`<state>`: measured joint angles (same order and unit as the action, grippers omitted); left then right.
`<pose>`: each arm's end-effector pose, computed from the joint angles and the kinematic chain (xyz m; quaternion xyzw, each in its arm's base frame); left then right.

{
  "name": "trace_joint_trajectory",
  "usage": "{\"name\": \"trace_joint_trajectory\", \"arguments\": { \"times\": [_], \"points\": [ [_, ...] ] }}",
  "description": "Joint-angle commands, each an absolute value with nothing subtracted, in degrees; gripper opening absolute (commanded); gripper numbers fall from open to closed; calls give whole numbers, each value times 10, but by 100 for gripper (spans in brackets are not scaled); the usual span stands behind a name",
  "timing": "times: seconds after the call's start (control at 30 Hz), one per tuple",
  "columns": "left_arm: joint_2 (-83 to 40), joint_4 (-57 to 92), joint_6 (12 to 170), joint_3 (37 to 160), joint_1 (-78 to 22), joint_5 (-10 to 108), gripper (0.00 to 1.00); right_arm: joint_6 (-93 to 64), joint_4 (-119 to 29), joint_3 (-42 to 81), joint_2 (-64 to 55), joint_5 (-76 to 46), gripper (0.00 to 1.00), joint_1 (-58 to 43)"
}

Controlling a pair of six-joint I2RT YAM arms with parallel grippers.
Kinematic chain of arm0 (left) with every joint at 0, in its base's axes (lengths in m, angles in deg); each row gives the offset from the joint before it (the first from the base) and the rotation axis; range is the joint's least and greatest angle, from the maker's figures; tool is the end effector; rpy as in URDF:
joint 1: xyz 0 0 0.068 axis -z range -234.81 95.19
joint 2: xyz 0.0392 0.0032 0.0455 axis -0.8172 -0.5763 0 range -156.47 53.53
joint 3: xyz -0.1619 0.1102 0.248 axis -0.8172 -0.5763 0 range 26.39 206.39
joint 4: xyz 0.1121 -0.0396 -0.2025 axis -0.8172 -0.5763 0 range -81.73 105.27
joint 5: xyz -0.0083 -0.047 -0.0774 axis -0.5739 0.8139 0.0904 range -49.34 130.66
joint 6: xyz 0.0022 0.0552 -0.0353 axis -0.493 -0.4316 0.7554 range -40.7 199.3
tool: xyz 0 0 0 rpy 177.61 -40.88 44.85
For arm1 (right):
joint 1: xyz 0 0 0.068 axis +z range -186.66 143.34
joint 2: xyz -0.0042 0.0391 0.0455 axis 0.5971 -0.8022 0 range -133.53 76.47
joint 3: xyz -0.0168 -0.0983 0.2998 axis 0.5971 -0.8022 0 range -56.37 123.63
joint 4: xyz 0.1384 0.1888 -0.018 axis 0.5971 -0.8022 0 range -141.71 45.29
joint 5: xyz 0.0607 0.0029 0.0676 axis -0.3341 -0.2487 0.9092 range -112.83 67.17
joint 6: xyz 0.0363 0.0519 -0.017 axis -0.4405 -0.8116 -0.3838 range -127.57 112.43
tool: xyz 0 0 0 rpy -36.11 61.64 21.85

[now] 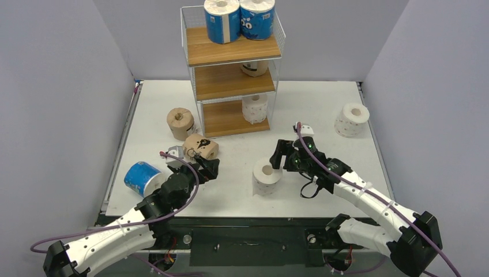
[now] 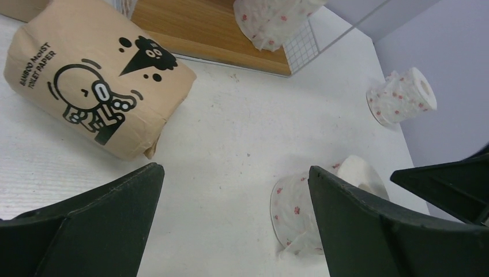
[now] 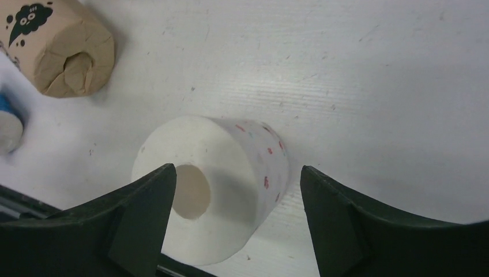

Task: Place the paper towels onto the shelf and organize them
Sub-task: Pick up the paper towel from the center of the board.

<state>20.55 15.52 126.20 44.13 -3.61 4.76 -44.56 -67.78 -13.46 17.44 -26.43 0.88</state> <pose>0.0847 -0.0571 0.2525 -0.1592 0.7612 -0.2771 0.5643 0.1471 0.1088 0.2962 0.0091 0.9029 0.2371 0.3584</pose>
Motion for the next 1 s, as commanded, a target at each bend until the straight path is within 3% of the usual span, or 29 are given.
{"name": "trace_joint_trajectory", "arguments": {
  "times": [0.0, 0.47, 0.97],
  "points": [
    [215, 217, 1201, 437, -40, 109, 96, -466, -626, -146, 167, -171, 74, 6],
    [197, 232, 1176, 444, -40, 141, 96, -457, -655, -164, 159, -194, 65, 6],
    [185, 229, 1182, 446, -39, 140, 97, -452, -667, -165, 127, -212, 48, 17]
  ]
}}
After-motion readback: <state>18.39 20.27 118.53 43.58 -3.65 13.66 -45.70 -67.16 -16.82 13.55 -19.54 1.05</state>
